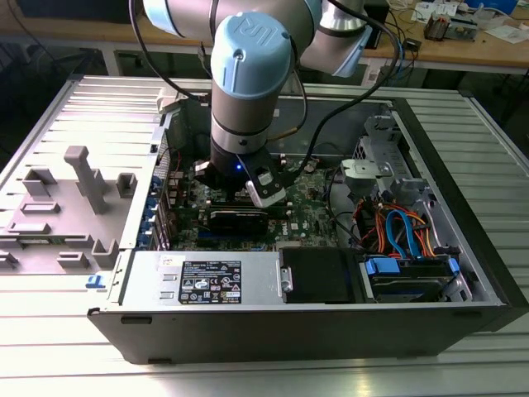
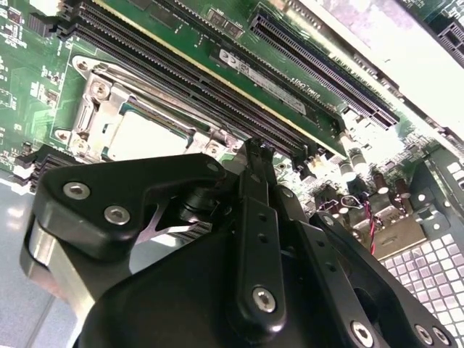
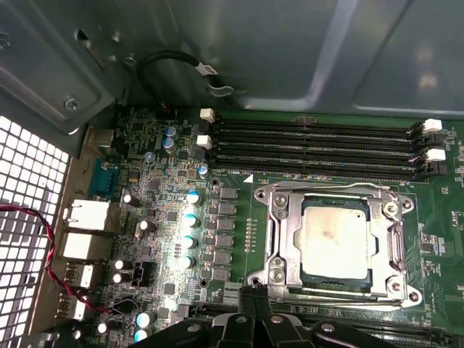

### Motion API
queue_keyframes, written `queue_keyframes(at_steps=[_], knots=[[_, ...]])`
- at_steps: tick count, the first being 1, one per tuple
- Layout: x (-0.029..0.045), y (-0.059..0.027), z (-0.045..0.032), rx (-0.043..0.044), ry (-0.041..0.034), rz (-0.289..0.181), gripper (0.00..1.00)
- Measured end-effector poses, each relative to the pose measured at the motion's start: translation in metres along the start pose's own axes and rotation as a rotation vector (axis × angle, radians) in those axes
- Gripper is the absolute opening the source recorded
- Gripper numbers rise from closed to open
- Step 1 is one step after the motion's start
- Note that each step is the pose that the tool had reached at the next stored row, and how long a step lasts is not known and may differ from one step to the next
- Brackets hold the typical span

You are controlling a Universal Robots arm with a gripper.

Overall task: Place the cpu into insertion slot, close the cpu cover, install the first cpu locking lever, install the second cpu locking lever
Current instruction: 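Install the second cpu locking lever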

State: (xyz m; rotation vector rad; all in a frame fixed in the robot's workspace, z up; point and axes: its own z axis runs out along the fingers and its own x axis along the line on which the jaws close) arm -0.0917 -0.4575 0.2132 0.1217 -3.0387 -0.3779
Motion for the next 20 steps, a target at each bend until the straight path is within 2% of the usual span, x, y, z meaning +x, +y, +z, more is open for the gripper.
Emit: queue_keyframes(at_steps=[3,10,14,18,20], knots=[[0.0000,0.0001,-0.0001,0.0092,0.0007,0.001,0.11],[0.0004,0.0029,-0.0062,0.0108,0.0008,0.001,0.11],[0.0007,0.0075,-0.0139,0.0122,0.0005,0.001,0.11],[0.0007,0.0100,-0.0163,0.0130,-0.0038,0.000,0.11],[0.0005,0.0120,-0.0161,0.0145,-0.0139,-0.002,0.11]])
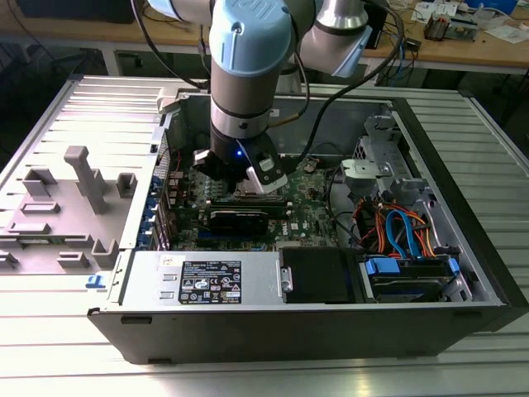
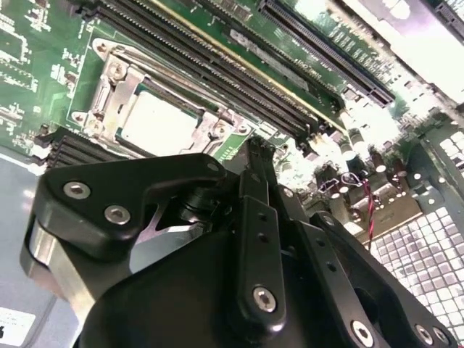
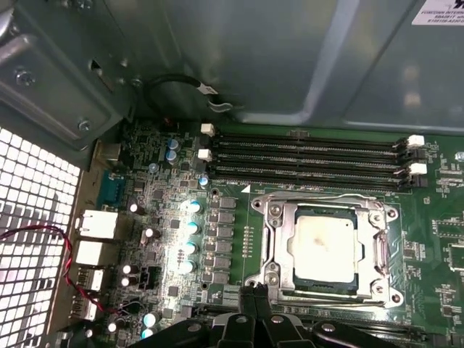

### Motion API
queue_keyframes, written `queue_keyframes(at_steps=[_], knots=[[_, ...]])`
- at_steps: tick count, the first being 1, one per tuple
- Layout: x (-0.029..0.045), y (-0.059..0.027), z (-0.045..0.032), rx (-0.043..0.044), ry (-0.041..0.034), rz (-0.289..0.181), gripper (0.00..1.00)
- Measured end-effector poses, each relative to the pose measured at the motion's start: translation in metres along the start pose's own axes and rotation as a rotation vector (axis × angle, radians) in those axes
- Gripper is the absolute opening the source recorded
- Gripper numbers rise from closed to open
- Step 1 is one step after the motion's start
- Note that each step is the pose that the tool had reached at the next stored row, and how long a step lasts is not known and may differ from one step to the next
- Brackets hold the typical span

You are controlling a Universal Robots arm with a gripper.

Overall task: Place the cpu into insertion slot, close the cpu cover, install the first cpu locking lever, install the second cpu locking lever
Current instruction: 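Install the second cpu locking lever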

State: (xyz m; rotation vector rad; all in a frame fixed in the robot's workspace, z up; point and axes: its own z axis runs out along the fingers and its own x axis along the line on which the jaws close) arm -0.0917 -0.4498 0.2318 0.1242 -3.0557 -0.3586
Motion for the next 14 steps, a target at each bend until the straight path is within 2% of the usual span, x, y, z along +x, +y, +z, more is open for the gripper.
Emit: queue_keyframes(at_steps=[3,4,5,6,14], knots=[[-0.0001,0.0019,-0.0003,0.0026,-0.0110,-0.002,0.11],[-0.0002,0.0035,-0.0004,0.0120,-0.0149,-0.003,0.11],[-0.0004,0.0056,-0.0004,0.0265,-0.0201,-0.003,0.11],[-0.0004,0.0066,-0.0003,0.0311,-0.0217,-0.004,0.11],[-0.0007,0.0073,-0.0002,0.0327,-0.0222,-0.004,0.11]])
